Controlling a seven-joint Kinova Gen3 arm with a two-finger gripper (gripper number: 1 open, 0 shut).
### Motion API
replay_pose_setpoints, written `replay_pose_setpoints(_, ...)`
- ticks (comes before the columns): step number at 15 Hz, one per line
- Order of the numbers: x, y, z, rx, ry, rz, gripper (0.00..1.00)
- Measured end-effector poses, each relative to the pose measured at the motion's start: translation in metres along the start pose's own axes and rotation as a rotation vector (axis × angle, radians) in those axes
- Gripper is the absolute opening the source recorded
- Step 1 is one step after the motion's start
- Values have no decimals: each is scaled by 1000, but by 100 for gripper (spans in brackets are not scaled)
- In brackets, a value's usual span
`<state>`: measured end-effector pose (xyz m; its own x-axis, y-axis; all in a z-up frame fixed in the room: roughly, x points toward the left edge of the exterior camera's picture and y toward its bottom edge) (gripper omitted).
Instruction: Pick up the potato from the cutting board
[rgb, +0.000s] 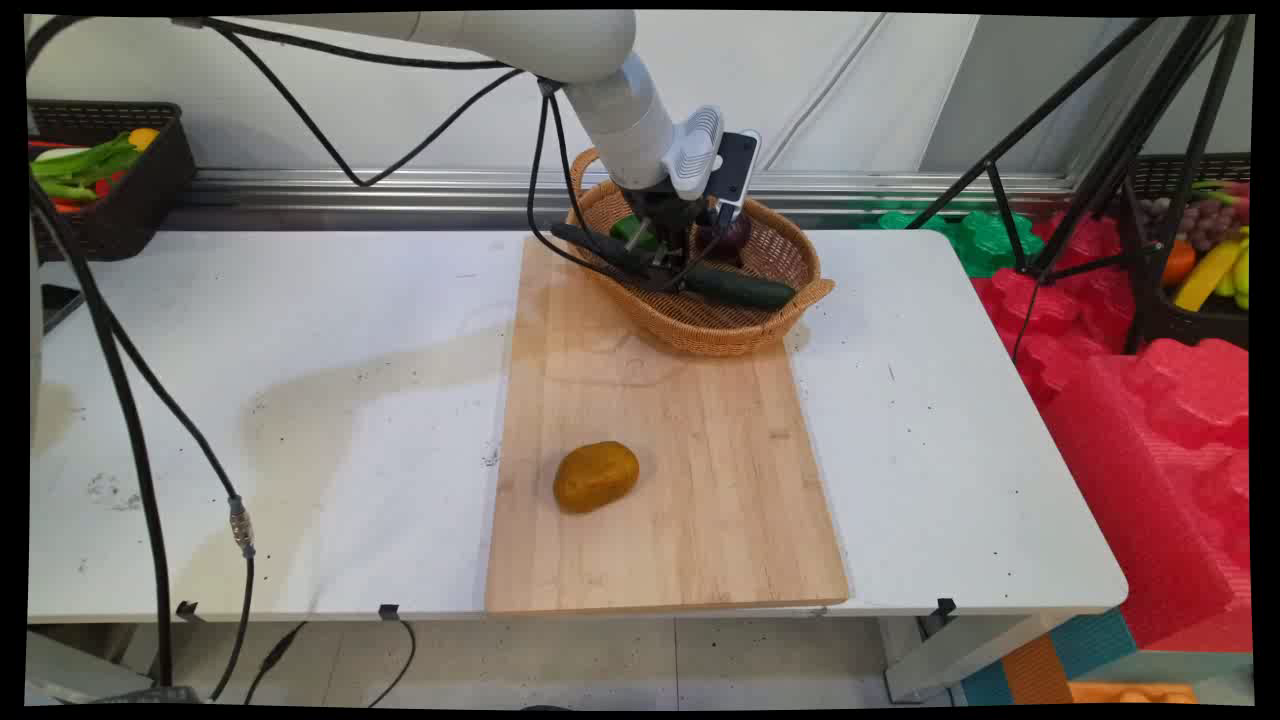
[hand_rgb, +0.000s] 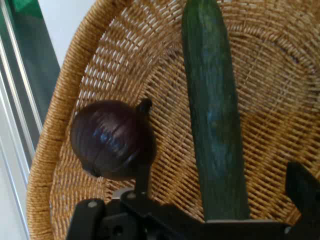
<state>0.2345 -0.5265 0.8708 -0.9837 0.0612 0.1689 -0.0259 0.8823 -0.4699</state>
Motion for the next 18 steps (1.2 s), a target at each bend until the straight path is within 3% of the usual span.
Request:
replay_pose_setpoints(6, 6, 5, -24, 14, 22, -10, 100)
replay_pose_setpoints(18, -19, 45, -114, 21, 188, -324, 100)
